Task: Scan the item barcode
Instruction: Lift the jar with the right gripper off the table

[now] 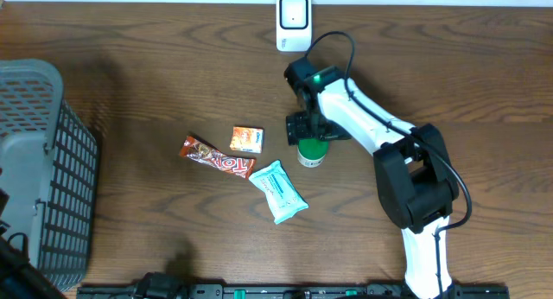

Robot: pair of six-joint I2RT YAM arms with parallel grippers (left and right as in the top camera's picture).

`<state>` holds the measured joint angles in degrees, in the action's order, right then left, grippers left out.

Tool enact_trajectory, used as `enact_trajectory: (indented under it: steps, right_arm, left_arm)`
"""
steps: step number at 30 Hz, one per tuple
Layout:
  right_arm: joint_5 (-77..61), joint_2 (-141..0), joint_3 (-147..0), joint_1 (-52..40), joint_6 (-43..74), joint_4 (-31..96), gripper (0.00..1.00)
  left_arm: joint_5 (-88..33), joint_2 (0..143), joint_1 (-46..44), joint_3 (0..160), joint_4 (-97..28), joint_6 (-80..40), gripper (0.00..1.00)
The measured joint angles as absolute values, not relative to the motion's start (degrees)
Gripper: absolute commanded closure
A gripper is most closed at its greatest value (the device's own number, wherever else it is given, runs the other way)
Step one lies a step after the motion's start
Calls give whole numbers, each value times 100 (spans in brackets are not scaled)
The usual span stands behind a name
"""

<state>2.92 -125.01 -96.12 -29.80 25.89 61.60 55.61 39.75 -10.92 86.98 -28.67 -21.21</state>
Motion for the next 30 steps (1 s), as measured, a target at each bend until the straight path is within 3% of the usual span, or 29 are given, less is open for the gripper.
enact_trajectory:
  steps: [5,18,30]
  right_arm:
    - [123,-12394,-10060,-2950,2611,6766,1]
    - [-189,-12068,-9981,-3035,2976,6893,1]
    - [-305,-12064,-8691,-3319,3096,5756,4]
  left_arm:
    - [5559,3975,-1092,8519,-2764,-2121,7]
    - [5561,3975,-1092,8475,-2692,-2121,7]
    - [5561,3975,-1092,8475,-2683,-2121,7]
